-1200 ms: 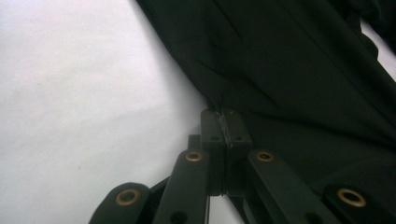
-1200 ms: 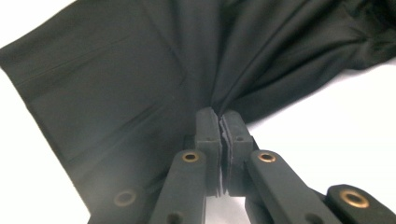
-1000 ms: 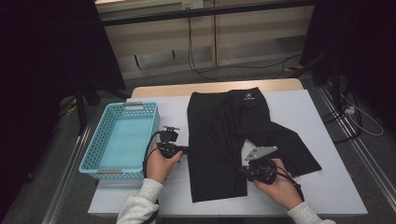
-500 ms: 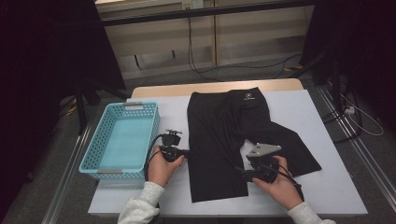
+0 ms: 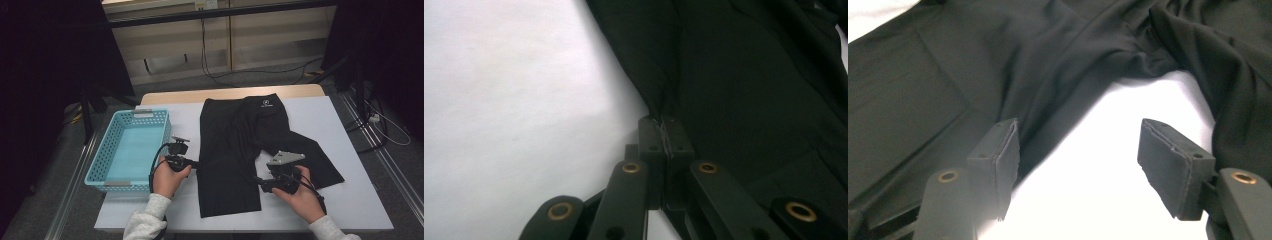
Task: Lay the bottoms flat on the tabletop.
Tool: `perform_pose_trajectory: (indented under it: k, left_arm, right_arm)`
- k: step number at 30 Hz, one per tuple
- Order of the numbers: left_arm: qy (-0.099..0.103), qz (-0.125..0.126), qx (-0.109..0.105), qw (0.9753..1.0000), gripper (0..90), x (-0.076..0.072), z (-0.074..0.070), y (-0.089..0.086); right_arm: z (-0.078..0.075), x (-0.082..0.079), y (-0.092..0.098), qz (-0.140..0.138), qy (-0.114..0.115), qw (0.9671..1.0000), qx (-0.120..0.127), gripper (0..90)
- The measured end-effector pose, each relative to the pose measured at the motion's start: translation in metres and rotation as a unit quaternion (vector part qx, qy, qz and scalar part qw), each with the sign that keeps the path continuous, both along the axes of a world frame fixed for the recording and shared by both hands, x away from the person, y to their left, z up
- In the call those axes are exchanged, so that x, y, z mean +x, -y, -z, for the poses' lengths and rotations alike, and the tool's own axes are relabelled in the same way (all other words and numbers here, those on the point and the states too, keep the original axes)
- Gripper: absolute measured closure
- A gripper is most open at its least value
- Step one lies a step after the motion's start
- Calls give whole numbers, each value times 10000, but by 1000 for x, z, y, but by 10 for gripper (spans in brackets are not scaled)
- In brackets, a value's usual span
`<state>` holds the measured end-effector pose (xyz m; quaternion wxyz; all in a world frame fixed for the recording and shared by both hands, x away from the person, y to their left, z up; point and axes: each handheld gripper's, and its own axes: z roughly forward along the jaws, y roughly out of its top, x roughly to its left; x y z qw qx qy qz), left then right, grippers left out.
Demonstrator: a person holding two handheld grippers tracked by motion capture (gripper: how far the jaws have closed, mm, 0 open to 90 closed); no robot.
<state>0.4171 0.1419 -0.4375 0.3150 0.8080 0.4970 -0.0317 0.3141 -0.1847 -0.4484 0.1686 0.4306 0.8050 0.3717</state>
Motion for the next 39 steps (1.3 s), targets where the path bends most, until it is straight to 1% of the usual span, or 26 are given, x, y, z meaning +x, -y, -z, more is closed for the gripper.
perform_pose_trajectory:
  k: [4, 5, 6, 9, 10, 11, 12, 14, 15, 16, 17, 18, 19, 20, 22, 23, 24, 26, 29, 32, 34, 37, 39]
  left_arm:
    - [44, -9, 5, 10000, 889, -1, -2, -1]
    - [57, 6, 36, 10000, 889, -1, -1, 0]
    - [48, 1, 43, 10000, 889, -1, -1, 0]
    - [75, -14, 113, 9999, 889, -1, 0, 2]
    - [71, -6, 115, 9999, 889, -1, 0, 2]
    - [63, -10, 113, 9999, 889, 0, 1, 2]
    - [64, -8, 97, 9999, 889, 0, 1, 2]
    - [67, -12, 97, 9999, 889, 0, 2, 2]
    - [81, -14, 105, 9999, 888, 0, 2, 2]
    - [81, 4, 126, 9999, 889, 0, 2, 2]
    - [75, -4, 119, 9999, 888, 0, 3, 3]
    - [76, -1, 134, 9999, 888, 1, 3, 3]
    - [70, 4, 146, 9999, 888, 1, 3, 3]
    - [74, -5, 141, 9999, 888, 1, 4, 3]
    - [74, -6, 152, 9999, 888, 1, 3, 3]
    - [76, -10, 141, 9999, 888, 0, 3, 3]
    - [75, -10, 141, 9999, 888, 0, 2, 3]
    - [89, -49, 115, 9999, 889, 1, 2, 2]
    - [105, -43, 127, 9999, 889, 1, 1, 2]
    - [136, -59, 167, 9998, 890, 0, 0, 2]
    - [151, -39, 211, 9997, 890, 0, -2, 1]
    - [208, -91, 250, 9994, 890, -1, -6, 0]
    - [208, -98, 284, 9993, 890, -2, -8, 0]
  right_arm:
    - [0, 2, -1, 13, -11, 10000, 27, 371]
    - [0, 3, -2, 38, -32, 10000, 62, 376]
    - [0, 5, -4, 62, -71, 9999, 115, 398]
    - [1, 11, -7, 77, -84, 9999, 77, 465]
    - [2, 14, -8, 79, -106, 9999, 89, 509]
    - [4, 16, -10, 72, -141, 9998, 73, 533]
    - [5, 19, -11, 98, -167, 9998, 55, 535]
    - [8, 25, -15, 112, -218, 9997, 78, 587]
    - [9, 26, -17, 94, -234, 9997, 58, 593]
    - [10, 27, -19, 84, -200, 9998, -1, 613]
    - [10, 27, -20, 92, -159, 9998, -85, 648]
    - [9, 28, -21, 67, -161, 9998, -96, 689]
    - [10, 28, -22, 54, -173, 9998, -54, 720]
    - [10, 29, -23, 61, -152, 9998, -68, 790]
    - [10, 30, -25, -49, -150, 9998, -75, 883]
    - [10, 30, -24, -95, -165, 9998, -60, 900]
    - [10, 30, -23, -111, -211, 9997, -4, 900]
    - [9, 30, -19, -57, -322, 9994, 107, 900]
    - [7, 27, -11, -50, -411, 9990, 142, 900]
    - [9, 23, -7, -96, -486, 9985, 250, 900]
    - [8, 22, -9, -138, -485, 9985, 213, 900]
    - [7, 21, -13, -239, -478, 9984, 185, 900]
    - [7, 19, -17, -304, -487, 9982, 162, 900]
